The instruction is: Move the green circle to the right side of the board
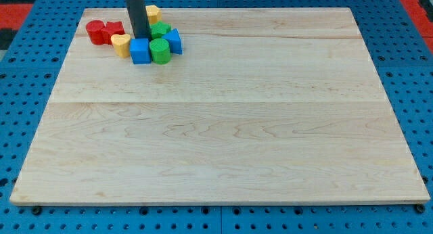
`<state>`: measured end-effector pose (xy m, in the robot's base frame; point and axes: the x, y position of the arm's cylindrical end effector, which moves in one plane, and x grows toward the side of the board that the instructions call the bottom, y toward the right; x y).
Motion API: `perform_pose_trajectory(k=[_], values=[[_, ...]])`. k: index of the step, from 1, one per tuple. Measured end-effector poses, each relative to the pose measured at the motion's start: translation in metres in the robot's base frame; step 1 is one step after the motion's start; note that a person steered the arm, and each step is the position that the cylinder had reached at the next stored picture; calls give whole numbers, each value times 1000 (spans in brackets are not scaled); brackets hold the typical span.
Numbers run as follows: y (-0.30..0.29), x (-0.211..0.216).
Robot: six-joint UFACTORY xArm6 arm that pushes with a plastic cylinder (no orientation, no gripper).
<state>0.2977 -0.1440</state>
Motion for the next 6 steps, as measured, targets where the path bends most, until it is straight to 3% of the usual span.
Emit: perform_pose_trajectory(k=[1,2,4,5,6], values=[[3,25],[60,25],[80,34],[131,42],[120,62]])
